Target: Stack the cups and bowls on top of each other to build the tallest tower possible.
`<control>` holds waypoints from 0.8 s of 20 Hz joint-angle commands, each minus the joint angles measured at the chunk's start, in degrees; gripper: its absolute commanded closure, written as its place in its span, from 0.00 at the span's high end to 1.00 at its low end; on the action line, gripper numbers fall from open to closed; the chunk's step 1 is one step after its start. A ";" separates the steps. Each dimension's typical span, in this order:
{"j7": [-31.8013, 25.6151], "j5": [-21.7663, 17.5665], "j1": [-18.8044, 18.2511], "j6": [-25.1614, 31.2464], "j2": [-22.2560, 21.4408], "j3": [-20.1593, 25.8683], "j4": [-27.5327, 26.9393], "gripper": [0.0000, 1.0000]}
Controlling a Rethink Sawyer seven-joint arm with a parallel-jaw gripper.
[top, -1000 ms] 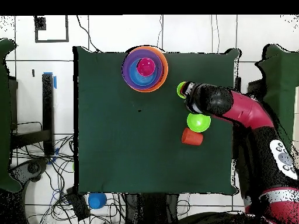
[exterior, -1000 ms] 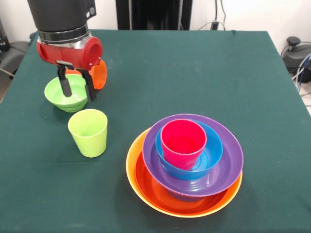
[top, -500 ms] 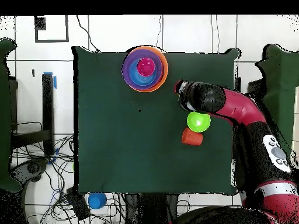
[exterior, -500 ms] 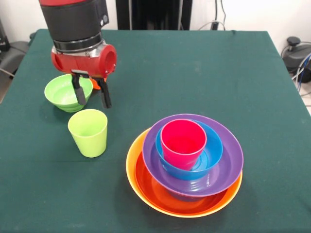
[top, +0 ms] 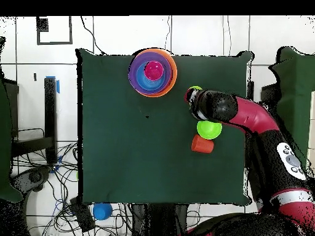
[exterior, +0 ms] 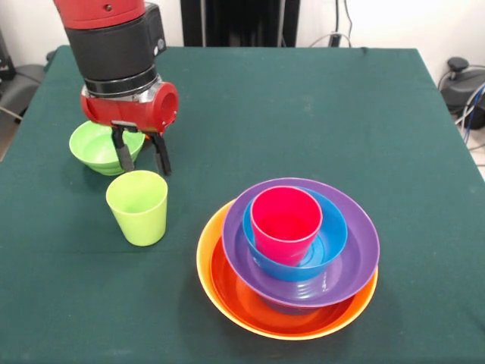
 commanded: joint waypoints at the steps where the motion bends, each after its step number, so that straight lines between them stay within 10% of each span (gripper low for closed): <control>1: -10.03 -5.27 -0.73 -1.67 3.51 4.40 -2.18 1.00; 16: -8.51 -6.61 -0.26 0.67 3.91 4.80 -4.61 1.00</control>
